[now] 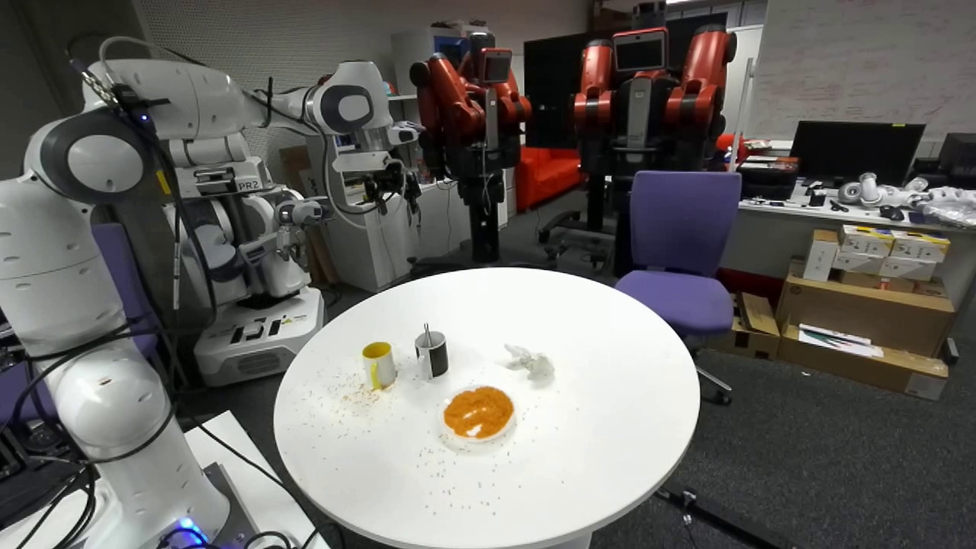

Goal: Use the spoon to take some of the contents of the bowl and place in the cup

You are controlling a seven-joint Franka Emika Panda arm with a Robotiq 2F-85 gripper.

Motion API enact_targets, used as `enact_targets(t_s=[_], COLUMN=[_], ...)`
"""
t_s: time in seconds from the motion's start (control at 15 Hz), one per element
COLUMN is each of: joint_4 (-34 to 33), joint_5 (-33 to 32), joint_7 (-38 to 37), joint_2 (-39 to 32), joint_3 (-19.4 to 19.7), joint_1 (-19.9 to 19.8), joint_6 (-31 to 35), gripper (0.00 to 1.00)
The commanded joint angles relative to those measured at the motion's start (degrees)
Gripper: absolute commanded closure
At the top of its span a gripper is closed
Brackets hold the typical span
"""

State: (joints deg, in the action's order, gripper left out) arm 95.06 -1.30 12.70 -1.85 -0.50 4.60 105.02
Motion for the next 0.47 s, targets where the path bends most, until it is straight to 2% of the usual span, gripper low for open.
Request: enact_targets(t_s=[0.0,0.07,0.13,0.4], joint_4=[5.92,6.87,2.71,4.96], joint_5=[3.41,4.05,2.16,2.62], joint_7=[13.11,16.77,10.56,14.68], joint_2=[6.15,6.99,3.22,5.00], joint_3=[-0.18,0.07,-0.46,-0.22], joint_1=[-1.72,-1.82,-1.41,-1.52], joint_6=[-3.31,-3.92,-3.58,-3.95], gripper=[0.00,0.00,0.00,0.00])
